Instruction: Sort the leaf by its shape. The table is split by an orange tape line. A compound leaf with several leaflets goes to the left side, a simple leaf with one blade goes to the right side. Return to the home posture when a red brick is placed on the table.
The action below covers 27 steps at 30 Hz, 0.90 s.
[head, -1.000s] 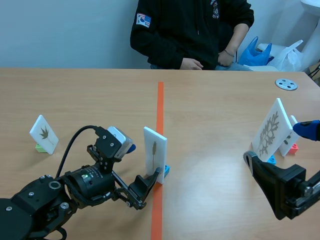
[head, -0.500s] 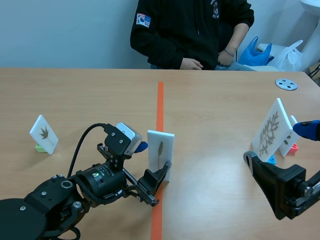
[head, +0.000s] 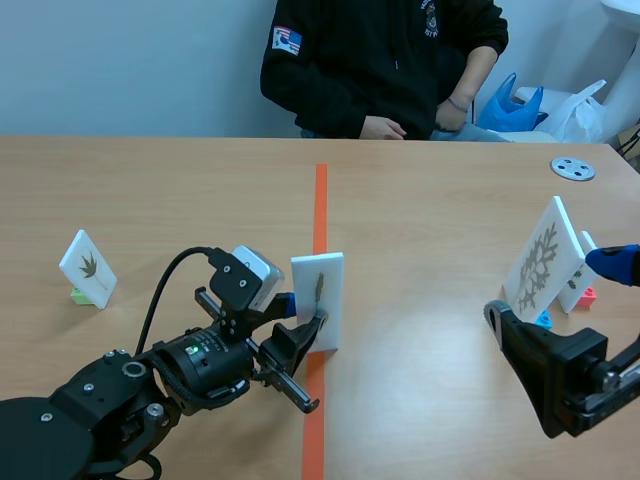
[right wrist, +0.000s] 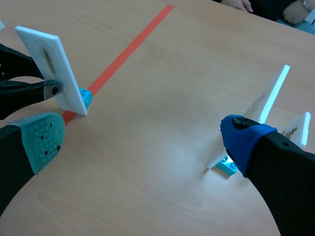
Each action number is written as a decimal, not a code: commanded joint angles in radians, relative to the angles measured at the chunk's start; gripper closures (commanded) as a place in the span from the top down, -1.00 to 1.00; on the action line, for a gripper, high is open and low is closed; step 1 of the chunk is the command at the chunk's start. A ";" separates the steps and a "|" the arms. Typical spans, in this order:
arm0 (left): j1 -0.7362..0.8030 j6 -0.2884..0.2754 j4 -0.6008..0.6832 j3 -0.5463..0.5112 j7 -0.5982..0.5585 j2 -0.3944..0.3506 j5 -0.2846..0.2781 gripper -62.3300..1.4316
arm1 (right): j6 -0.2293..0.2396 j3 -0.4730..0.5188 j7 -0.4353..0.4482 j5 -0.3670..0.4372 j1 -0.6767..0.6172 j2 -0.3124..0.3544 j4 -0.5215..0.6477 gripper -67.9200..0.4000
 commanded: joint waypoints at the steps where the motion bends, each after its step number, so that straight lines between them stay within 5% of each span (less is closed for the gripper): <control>1: -0.008 -0.008 0.021 -0.002 -0.020 0.000 -0.008 -0.50 | 0.000 0.007 0.010 0.003 0.012 0.011 0.019 1.00; 6: -0.008 -0.035 0.022 -0.003 -0.020 -0.005 -0.008 -0.78 | 0.000 0.007 0.010 0.003 0.012 0.011 0.019 1.00; 11: 0.034 -0.081 0.113 -0.005 -0.002 -0.040 -0.018 -0.78 | 0.000 0.007 0.010 0.003 0.012 0.011 0.019 1.00; 17: 0.172 -0.087 0.378 -0.031 0.120 -0.124 -0.099 -0.78 | 0.000 0.007 0.010 0.003 0.012 0.011 0.019 1.00; 23: 0.383 -0.081 0.634 -0.192 0.231 -0.153 -0.212 -0.78 | 0.000 0.007 0.010 0.003 0.012 0.011 0.019 1.00; 27: 0.508 -0.014 0.764 -0.316 0.266 -0.152 -0.275 -0.78 | 0.000 0.007 0.010 0.003 0.012 0.011 0.019 1.00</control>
